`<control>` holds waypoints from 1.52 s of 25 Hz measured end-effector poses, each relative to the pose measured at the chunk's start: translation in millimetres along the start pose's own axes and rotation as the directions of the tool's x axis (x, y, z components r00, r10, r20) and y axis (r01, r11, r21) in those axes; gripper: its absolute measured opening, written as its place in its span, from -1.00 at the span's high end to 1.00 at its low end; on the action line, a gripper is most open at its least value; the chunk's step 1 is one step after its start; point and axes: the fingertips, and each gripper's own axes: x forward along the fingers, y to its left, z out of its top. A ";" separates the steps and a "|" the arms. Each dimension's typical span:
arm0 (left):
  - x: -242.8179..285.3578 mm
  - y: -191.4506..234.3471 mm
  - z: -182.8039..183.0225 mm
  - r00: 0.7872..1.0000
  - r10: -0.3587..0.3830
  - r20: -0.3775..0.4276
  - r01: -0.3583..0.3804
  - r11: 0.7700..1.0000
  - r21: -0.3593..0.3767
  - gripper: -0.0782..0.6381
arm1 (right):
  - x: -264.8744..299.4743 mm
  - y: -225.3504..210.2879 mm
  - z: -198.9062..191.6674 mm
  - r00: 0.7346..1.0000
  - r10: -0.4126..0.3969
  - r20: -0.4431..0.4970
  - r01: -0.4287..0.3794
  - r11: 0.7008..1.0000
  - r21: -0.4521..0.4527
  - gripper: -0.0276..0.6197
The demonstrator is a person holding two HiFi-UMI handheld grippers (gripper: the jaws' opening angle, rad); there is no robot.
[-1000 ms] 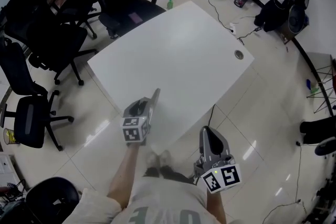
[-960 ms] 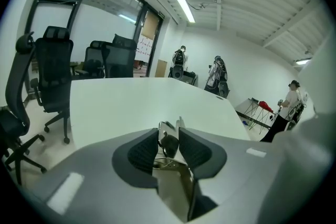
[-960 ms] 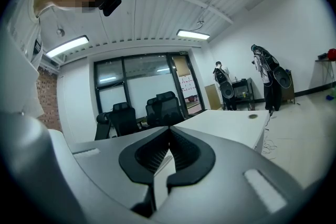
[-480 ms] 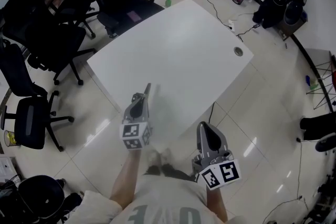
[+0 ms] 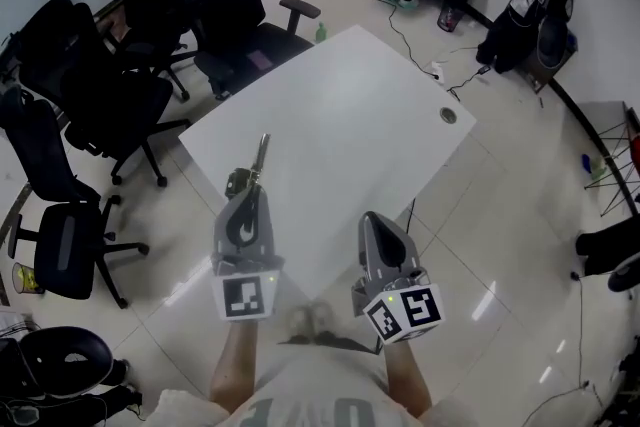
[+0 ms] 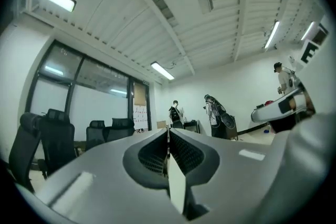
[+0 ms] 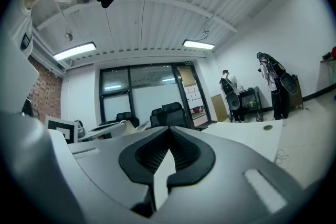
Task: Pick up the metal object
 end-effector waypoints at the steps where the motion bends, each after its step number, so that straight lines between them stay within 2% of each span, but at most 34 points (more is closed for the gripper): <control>1: -4.9 0.5 10.4 1.000 0.001 0.022 -0.001 1.000 0.006 0.76 | 0.5 2.7 3.2 1.000 0.002 0.012 -0.002 1.000 0.010 0.88; 6: -27.4 -0.9 34.4 0.993 -0.013 0.116 0.014 1.000 -0.013 0.76 | -3.6 16.3 5.3 0.999 0.009 0.038 -0.011 0.999 0.043 0.88; 14: -54.6 -1.9 34.2 0.994 -0.010 0.110 0.010 1.000 -0.002 0.76 | -9.2 36.3 0.7 0.998 0.046 0.031 -0.047 0.998 0.051 0.88; 21: -74.2 15.5 35.3 0.994 -0.005 0.108 0.004 1.000 0.010 0.76 | -18.6 55.6 -11.0 0.999 0.033 0.024 -0.034 0.998 0.056 0.88; 28: -84.3 9.5 40.4 0.993 -0.029 0.113 0.027 0.999 0.021 0.76 | -31.1 63.8 -8.2 0.999 0.033 0.014 -0.034 0.999 0.033 0.88; 30: -86.2 11.6 48.5 0.988 -0.039 0.150 0.043 0.999 -0.024 0.76 | -34.9 65.5 -5.4 0.999 0.032 0.011 -0.032 0.999 0.028 0.88; 32: -86.1 18.7 60.1 0.974 -0.040 0.223 0.068 0.991 -0.118 0.76 | -39.6 66.0 -3.1 1.000 0.024 0.010 -0.025 0.999 0.027 0.88; 33: -85.4 21.8 64.3 0.968 -0.036 0.248 0.073 0.987 -0.140 0.76 | -41.1 66.5 -2.0 1.000 0.020 0.011 -0.020 0.999 0.027 0.88; 38: -97.2 8.5 43.8 0.984 -0.058 0.171 0.072 0.994 -0.077 0.76 | -50.1 73.6 -1.1 0.999 0.017 0.034 -0.018 0.999 0.032 0.88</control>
